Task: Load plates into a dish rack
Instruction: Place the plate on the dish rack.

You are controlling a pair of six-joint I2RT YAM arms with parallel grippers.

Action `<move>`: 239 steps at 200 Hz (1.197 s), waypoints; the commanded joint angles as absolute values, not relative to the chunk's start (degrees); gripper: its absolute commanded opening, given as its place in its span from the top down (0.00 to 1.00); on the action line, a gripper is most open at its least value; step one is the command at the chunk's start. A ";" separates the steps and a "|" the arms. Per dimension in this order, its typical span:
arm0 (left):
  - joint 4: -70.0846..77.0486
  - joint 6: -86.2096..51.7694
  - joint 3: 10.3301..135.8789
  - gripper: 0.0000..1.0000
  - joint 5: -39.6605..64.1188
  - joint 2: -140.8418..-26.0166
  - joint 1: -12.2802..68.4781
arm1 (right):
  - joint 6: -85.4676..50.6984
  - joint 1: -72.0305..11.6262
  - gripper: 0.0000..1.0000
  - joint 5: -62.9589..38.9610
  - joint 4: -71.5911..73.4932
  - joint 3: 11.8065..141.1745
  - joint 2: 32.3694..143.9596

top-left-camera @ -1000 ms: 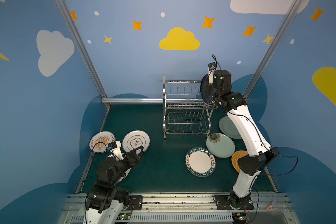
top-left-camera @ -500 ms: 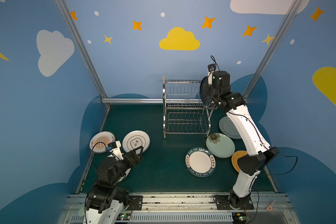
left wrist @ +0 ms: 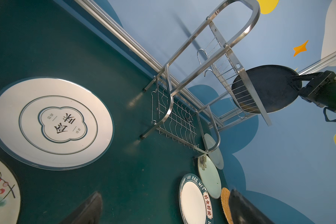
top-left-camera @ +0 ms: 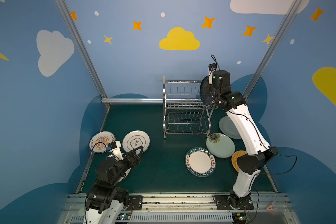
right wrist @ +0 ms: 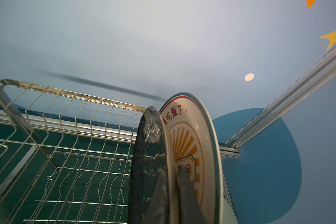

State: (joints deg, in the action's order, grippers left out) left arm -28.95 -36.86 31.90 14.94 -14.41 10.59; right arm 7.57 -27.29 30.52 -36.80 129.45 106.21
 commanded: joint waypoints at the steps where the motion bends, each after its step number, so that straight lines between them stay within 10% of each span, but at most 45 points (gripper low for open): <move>1: -27.84 -36.65 31.82 0.00 15.12 -13.58 10.35 | 5.18 -27.95 1.00 30.76 -34.90 132.27 106.56; 239: -28.02 -36.56 31.90 0.00 14.83 -13.10 10.37 | 13.17 -31.29 1.00 36.91 -36.04 141.61 114.86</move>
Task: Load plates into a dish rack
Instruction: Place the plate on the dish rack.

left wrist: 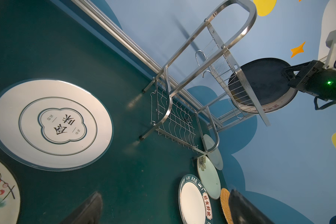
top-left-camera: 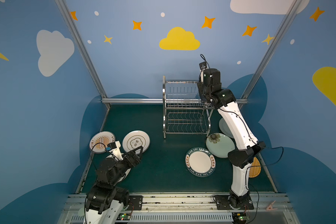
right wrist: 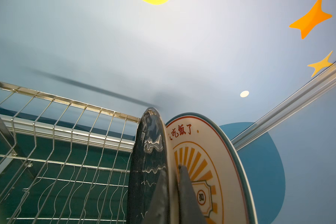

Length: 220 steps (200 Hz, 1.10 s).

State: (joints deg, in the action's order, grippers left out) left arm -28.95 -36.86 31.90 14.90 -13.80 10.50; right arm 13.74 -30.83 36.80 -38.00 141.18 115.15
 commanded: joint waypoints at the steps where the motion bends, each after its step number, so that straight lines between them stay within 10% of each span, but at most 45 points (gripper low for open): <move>1: -28.03 -36.56 31.90 0.00 14.84 -13.10 10.37 | 13.17 -31.29 1.00 36.91 -36.04 141.60 114.87; 220: -28.15 -36.65 31.90 0.00 14.85 -12.56 10.50 | 9.50 -32.61 1.00 39.11 -31.82 120.79 103.05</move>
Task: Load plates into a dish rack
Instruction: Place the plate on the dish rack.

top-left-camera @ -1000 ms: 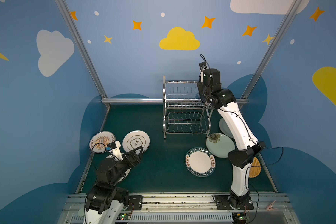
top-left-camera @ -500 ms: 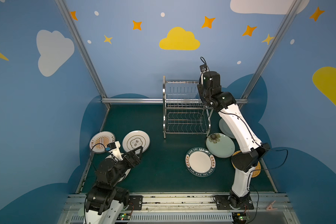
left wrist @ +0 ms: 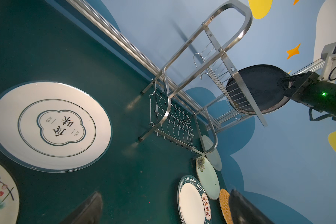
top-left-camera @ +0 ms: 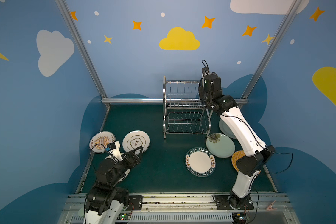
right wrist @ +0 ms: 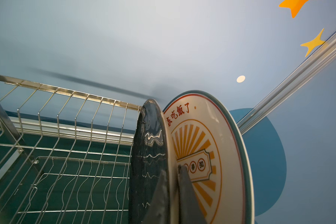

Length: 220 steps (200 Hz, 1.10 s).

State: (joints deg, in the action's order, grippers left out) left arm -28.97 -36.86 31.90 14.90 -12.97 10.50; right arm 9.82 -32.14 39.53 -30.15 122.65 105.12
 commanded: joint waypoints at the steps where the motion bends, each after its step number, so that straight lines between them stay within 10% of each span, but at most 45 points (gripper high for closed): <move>1: -28.14 -36.65 31.86 0.00 14.85 -12.56 10.48 | 9.49 -32.65 1.00 39.11 -31.82 120.73 103.03; 185: -28.23 -36.72 31.99 0.00 14.77 -12.47 10.45 | 9.08 -32.69 0.69 37.71 -31.86 120.70 101.60; 220: -28.38 -36.65 31.99 0.00 14.59 -12.48 10.38 | 8.45 -32.61 0.48 37.11 -32.49 122.10 100.81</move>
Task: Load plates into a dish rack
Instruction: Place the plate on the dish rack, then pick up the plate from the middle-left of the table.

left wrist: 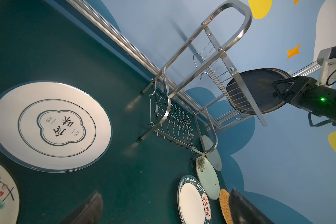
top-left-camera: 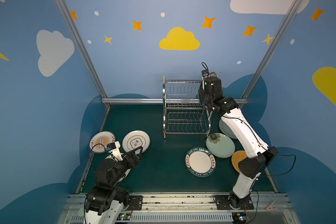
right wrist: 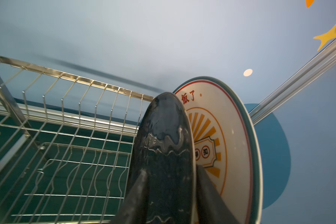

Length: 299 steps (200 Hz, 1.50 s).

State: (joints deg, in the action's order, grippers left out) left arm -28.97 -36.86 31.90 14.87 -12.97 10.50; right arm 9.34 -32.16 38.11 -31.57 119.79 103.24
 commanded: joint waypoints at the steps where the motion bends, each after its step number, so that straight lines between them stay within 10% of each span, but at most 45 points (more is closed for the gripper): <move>1: -28.34 -36.69 31.99 0.00 14.59 -12.48 10.46 | 8.49 -32.65 0.48 37.14 -32.51 122.13 100.81; 124: -28.48 -36.75 31.99 0.00 14.11 -13.14 10.34 | 5.63 -36.72 0.18 32.29 -34.19 122.07 92.37; 299: -16.75 -57.75 22.36 0.00 11.16 -34.54 9.85 | -12.18 -41.04 0.10 5.72 -1.40 38.85 44.94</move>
